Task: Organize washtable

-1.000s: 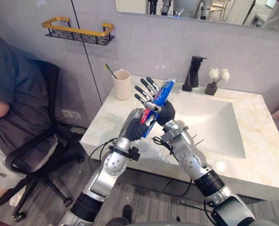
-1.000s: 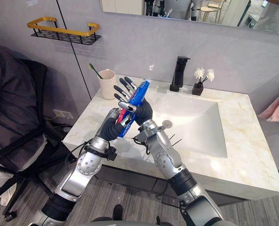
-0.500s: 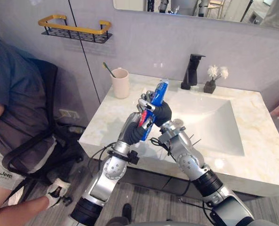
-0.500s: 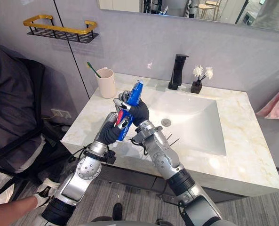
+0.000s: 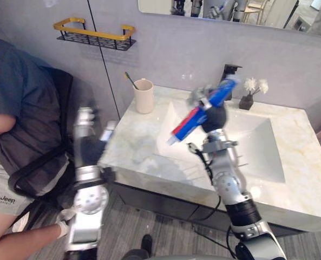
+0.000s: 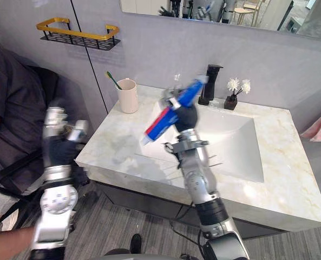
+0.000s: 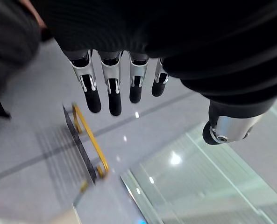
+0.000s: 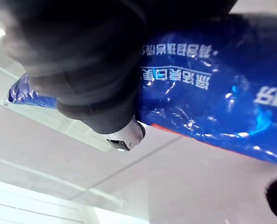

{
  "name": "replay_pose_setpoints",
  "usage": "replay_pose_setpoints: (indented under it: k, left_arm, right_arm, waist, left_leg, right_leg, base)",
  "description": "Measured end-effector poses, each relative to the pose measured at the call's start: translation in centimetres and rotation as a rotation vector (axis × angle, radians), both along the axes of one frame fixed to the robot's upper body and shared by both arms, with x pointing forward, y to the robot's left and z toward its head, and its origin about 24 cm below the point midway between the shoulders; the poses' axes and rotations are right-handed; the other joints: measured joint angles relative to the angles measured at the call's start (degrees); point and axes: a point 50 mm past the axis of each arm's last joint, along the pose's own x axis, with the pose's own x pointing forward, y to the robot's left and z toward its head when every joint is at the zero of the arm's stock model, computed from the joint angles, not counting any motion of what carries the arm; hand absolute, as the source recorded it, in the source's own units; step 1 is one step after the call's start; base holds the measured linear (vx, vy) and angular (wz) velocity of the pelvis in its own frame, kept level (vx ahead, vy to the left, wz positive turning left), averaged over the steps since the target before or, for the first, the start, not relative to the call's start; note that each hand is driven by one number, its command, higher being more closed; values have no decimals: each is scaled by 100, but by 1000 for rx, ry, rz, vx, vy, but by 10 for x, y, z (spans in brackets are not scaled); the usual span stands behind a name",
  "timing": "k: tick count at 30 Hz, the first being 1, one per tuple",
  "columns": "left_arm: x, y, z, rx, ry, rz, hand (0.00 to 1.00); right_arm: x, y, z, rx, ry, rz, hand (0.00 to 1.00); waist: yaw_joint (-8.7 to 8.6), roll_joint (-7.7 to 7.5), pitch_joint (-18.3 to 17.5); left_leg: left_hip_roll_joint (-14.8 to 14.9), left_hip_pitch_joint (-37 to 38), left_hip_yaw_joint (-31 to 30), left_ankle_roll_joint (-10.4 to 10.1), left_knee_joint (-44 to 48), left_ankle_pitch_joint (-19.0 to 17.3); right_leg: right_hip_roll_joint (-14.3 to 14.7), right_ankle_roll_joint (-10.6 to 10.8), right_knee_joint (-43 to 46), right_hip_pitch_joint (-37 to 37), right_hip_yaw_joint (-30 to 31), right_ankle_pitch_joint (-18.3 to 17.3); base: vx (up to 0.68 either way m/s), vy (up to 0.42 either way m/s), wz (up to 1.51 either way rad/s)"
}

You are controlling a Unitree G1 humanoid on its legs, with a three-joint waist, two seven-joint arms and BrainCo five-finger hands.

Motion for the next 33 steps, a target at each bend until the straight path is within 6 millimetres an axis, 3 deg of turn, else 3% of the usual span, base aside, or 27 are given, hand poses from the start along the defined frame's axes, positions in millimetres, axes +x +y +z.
replay_pose_setpoints:
  k: [4, 6, 10, 13, 20, 25, 30, 31, 33]
  left_arm:
    - [-17, 25, -14, -103, 12, 150, 0]
    - [-24, 41, -39, -191, 85, 241, 0]
    - [-42, 54, -90, -370, 250, 326, 0]
    - [-75, 57, -150, -527, 503, 390, 0]
    - [-122, 37, -227, -715, 897, 408, 0]
    - [-134, 15, -248, -721, 1080, 301, 0]
    - [-133, 3, -255, -712, 1148, 227, 0]
    - [-131, 1, -255, -701, 1154, 207, 0]
    - [-131, 1, -256, -690, 1167, 191, 0]
  right_arm:
    - [-3, -9, -6, -33, 18, -60, 100]
    - [-5, -19, -9, -50, 33, -114, 100]
    - [-11, -42, -9, -76, 47, -253, 100]
    - [-15, -54, -6, -120, 41, -349, 100]
    - [-17, -64, -1, -246, 37, -440, 100]
    - [-12, -68, 20, -345, -20, -512, 100]
    - [5, -63, 65, -412, -154, -574, 100]
    - [12, -65, 80, -436, -189, -616, 100]
    - [19, -61, 96, -441, -221, -624, 100]
  waist:
    - [22, 24, -15]
    - [54, 71, -49]
    - [173, 98, -77]
    - [176, 71, -94]
    - [187, -29, -159]
    - [281, -56, -175]
    - [386, -60, -170]
    - [509, -66, -170]
    - [585, -67, -156]
  left_leg:
    - [0, 2, -42, -1, 0, 0]
    - [1, -12, -86, -1, -1, 1]
    - [-9, -33, -165, -1, -1, 1]
    - [-19, -89, -242, -7, -1, 5]
    - [-34, -223, -378, -15, 0, 10]
    - [-42, -263, -510, -16, 3, 22]
    - [-6, -352, -647, -47, 1, 35]
    - [3, -424, -710, -64, 1, 48]
    - [17, -520, -746, -88, 2, 68]
  right_leg:
    - [18, -8, -36, 33, -31, -4]
    - [16, -13, -60, 58, -90, -8]
    - [7, -9, -90, 92, -175, -21]
    - [7, 0, -93, 83, -274, -53]
    - [11, 25, -83, 13, -398, -93]
    - [19, 55, -77, 15, -477, -75]
    - [46, 35, -84, -8, -602, -90]
    - [67, 29, -84, -54, -641, -97]
    - [93, 23, -89, -130, -653, -91]
  base:
    - [5, -17, 6]
    - [8, -28, 11]
    - [8, -19, 12]
    - [10, -24, 14]
    - [13, -21, 10]
    - [12, -21, 7]
    - [-25, -27, 13]
    - [-23, -31, 17]
    - [-19, -29, 11]
